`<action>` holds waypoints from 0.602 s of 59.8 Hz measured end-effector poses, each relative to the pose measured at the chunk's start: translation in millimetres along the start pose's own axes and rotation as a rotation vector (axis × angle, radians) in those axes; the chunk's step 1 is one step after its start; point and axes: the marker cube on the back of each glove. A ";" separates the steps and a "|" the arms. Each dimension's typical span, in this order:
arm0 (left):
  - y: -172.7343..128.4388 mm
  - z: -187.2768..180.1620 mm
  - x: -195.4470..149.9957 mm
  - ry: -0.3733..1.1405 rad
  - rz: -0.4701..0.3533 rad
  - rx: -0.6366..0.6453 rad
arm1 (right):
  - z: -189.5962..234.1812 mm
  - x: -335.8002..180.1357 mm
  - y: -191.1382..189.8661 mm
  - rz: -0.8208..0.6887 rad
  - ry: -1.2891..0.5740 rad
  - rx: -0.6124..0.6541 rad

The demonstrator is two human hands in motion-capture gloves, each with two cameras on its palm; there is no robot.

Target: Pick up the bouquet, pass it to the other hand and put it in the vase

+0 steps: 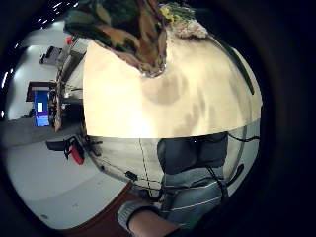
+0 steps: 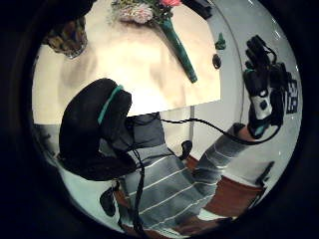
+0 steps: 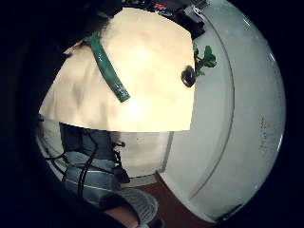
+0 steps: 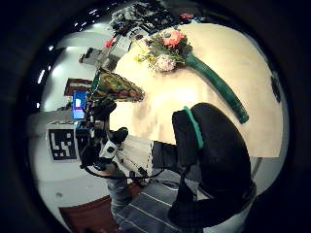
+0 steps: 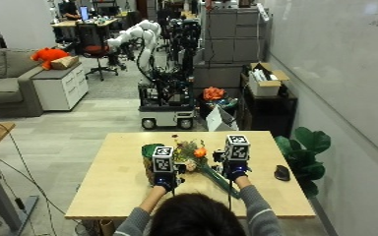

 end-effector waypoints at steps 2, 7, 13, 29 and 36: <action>0.9 -0.6 -1.9 -0.001 -0.018 0.005 | -2.4 0.2 0.9 0.006 0.005 -0.002; -1.6 -1.4 -3.4 0.021 -0.003 0.026 | -8.8 2.0 0.8 0.018 0.020 0.004; -0.3 -5.3 -4.1 0.026 0.001 0.032 | -11.9 7.2 -4.9 0.048 0.042 0.019; 5.0 -6.0 -9.8 0.026 0.005 0.031 | 22.0 38.0 -50.1 0.185 0.054 0.057; 2.6 -1.4 -13.6 0.039 0.005 0.037 | 65.0 54.9 -88.8 0.246 0.043 0.132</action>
